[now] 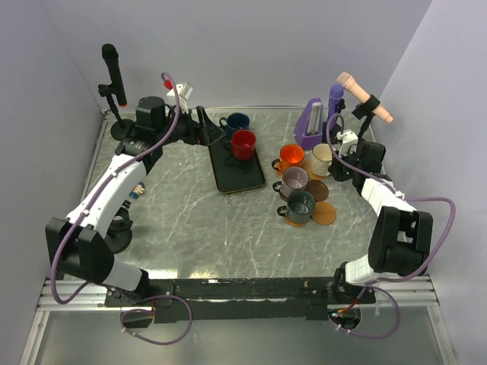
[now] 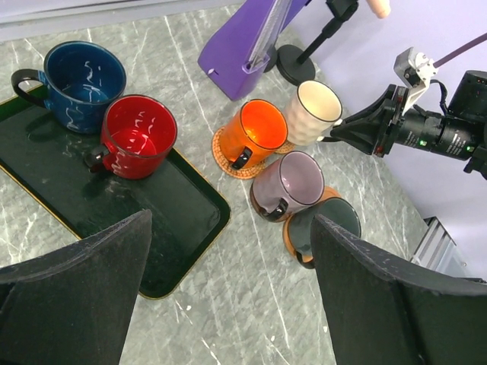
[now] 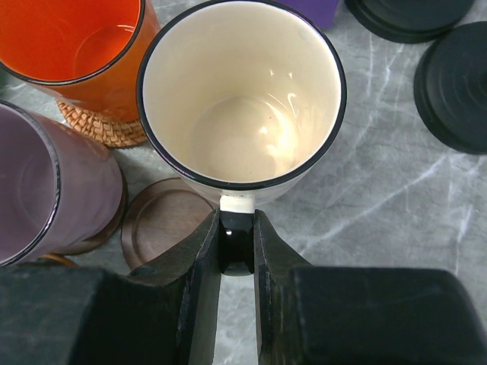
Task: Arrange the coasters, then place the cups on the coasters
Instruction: Place the cup on the coaster.
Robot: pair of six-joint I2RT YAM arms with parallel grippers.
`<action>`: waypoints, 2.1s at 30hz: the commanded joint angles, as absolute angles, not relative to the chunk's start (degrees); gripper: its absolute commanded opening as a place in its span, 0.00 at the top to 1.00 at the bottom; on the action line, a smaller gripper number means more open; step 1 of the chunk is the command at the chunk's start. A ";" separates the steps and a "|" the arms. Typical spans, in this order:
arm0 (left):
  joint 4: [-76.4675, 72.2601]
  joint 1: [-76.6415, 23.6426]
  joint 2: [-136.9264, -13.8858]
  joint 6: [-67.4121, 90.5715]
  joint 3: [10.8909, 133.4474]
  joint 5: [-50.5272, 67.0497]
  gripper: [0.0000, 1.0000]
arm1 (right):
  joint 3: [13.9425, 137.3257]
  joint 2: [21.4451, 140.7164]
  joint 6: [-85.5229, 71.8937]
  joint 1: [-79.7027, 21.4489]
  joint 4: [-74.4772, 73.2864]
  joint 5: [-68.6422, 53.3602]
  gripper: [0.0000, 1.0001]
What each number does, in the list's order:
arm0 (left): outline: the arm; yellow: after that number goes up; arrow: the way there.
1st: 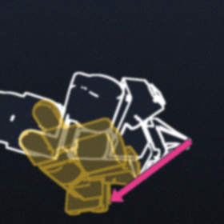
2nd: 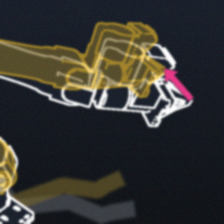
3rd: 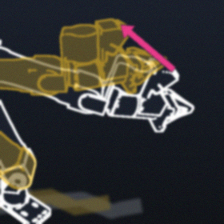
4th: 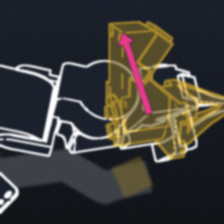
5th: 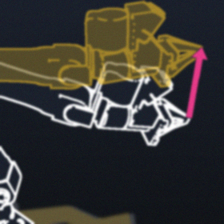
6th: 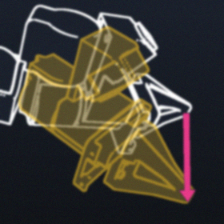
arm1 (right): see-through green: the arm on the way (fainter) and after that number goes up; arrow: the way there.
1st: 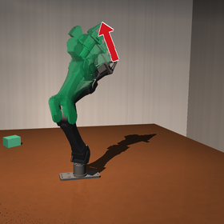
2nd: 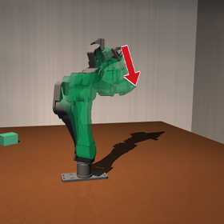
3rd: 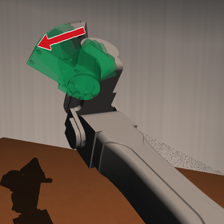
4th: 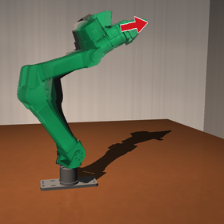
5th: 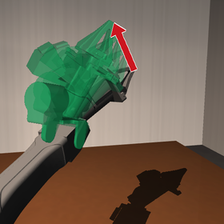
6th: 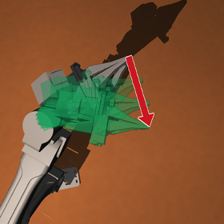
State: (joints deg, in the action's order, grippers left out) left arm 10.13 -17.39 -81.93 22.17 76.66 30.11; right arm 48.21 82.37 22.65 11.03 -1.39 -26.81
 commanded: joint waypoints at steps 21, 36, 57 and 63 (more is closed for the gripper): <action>9.93 -17.05 -84.64 21.71 81.47 31.73 0.12 | 53.79 88.24 25.84 8.00 7.30 -28.74 1.00; 8.79 -17.05 -83.32 22.32 79.72 31.90 0.12 | 55.72 89.65 27.16 6.68 4.22 -26.02 1.00; 8.96 -16.87 -82.79 21.97 78.75 32.43 0.12 | 53.71 87.98 28.21 6.77 3.42 -21.89 0.54; 9.05 -16.61 -82.79 21.62 78.57 32.61 0.12 | 51.24 85.00 29.09 6.68 3.70 -19.69 0.41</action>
